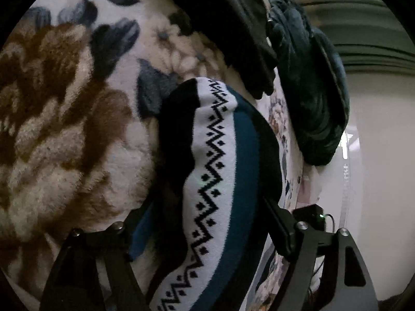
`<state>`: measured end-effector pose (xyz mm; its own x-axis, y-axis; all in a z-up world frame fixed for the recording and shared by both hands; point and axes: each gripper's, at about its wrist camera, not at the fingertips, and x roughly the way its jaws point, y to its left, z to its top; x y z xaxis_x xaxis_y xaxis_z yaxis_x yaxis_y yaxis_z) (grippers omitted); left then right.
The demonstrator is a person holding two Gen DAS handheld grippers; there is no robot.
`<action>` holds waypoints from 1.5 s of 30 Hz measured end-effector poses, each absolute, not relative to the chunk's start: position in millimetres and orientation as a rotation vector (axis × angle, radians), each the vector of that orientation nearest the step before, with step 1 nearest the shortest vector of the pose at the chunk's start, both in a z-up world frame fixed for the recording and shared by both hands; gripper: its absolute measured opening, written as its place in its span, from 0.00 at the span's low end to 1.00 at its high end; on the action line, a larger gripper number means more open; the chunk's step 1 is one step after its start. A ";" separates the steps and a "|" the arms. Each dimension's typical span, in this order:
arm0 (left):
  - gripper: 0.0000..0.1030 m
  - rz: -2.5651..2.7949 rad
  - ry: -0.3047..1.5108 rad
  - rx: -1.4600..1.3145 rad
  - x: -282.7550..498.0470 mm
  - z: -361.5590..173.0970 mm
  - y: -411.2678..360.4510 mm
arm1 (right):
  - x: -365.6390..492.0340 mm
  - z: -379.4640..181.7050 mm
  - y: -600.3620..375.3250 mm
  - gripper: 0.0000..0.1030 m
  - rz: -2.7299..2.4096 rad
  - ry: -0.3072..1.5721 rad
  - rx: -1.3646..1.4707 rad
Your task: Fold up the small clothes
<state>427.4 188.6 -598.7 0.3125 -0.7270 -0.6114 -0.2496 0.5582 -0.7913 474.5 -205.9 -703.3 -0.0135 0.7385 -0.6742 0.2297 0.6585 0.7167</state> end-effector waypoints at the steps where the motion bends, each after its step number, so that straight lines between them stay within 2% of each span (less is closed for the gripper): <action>1: 0.46 -0.396 1.229 -0.970 423.9 -594.3 187.2 | 477.7 -710.2 -201.5 0.67 0.515 1.560 0.867; 2: 0.34 -0.413 1.201 -0.961 420.3 -587.6 184.1 | 477.9 -710.4 -199.9 0.67 0.538 1.544 0.881; 3: 0.31 -0.406 1.191 -0.939 420.7 -581.8 181.2 | 477.9 -707.7 -195.6 0.58 0.544 1.530 0.878; 4: 0.28 -0.407 1.173 -0.913 418.8 -572.7 178.6 | 476.7 -706.1 -191.2 0.20 0.553 1.535 0.875; 7: 0.25 -0.392 1.157 -0.917 419.3 -558.4 181.5 | 476.3 -687.4 -180.7 0.20 0.534 1.504 0.845; 15: 0.24 -0.415 1.089 -0.918 454.7 -498.5 213.3 | 506.8 -594.6 -154.3 0.19 0.581 1.401 0.768; 22: 0.24 -0.419 1.007 -0.878 551.7 -444.5 269.6 | 584.8 -527.8 -113.1 0.19 0.627 1.295 0.775; 26: 0.24 -0.399 1.002 -0.844 617.5 -450.3 304.1 | 651.3 -527.1 -72.6 0.19 0.625 1.250 0.811; 30: 0.25 -0.372 1.047 -0.795 677.7 -480.4 327.9 | 713.8 -555.3 -42.3 0.19 0.601 1.250 0.805; 32: 0.27 -0.342 1.109 -0.796 702.1 -510.2 339.6 | 737.3 -574.3 -28.8 0.19 0.583 1.266 0.789; 35: 0.39 -0.300 1.191 -0.840 717.7 -552.6 352.8 | 771.3 -616.8 -6.9 0.21 0.502 1.306 0.750; 36: 0.46 -0.293 1.185 -0.858 716.9 -555.9 357.8 | 776.7 -626.5 -9.2 0.26 0.471 1.327 0.736; 37: 0.48 -0.286 1.179 -0.850 714.3 -554.4 359.8 | 778.8 -634.8 -15.2 0.38 0.438 1.360 0.724; 39: 0.52 -0.265 1.165 -0.787 701.4 -540.4 360.4 | 777.6 -635.0 -27.9 0.47 0.379 1.362 0.666; 40: 0.61 -0.232 1.167 -0.758 698.0 -534.1 361.6 | 775.1 -630.0 -33.7 0.48 0.365 1.349 0.624; 42: 0.66 -0.137 1.155 -0.653 686.2 -517.3 360.7 | 767.8 -617.8 -43.9 0.55 0.297 1.326 0.527; 44: 0.68 -0.064 1.117 -0.534 666.5 -497.8 350.3 | 755.3 -599.7 -48.6 0.55 0.259 1.285 0.451; 45: 0.74 -0.047 1.100 -0.501 657.9 -493.6 345.9 | 746.9 -592.6 -48.8 0.55 0.247 1.276 0.418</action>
<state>657.9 345.9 -493.6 0.4641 -0.2799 -0.8404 -0.2072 0.8881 -0.4102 746.9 -48.8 -592.6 0.2786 0.4046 -0.8710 0.0507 0.8995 0.4340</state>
